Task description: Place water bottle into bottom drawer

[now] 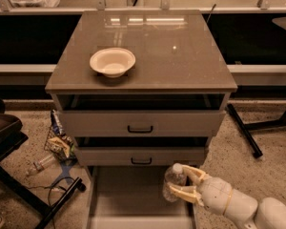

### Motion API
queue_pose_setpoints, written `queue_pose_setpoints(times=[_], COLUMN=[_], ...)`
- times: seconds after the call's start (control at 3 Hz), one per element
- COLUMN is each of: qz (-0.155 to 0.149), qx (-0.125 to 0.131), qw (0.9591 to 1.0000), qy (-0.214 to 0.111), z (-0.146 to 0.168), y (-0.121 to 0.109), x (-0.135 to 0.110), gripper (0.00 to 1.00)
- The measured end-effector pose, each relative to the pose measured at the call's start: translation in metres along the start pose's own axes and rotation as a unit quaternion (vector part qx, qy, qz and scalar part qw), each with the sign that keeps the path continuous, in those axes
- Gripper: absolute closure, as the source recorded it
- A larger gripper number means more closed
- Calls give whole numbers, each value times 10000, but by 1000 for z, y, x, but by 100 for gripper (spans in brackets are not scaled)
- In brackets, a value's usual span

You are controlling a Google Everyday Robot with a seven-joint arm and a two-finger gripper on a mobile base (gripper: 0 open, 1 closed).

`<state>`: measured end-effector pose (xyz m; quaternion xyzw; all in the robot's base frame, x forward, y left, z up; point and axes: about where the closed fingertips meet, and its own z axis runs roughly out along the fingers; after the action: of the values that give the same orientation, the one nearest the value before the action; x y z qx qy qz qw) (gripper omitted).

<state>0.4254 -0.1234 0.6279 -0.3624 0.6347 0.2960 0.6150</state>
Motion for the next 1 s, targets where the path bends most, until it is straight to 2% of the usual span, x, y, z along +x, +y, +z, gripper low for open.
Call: queue_pose_setpoints(times=[0.67, 1.0], qz=[29, 204], qx=[-111, -300], qw=[9999, 9991], qy=[53, 223], z=[8, 41], y=[4, 3], x=[9, 55], gripper=[100, 100])
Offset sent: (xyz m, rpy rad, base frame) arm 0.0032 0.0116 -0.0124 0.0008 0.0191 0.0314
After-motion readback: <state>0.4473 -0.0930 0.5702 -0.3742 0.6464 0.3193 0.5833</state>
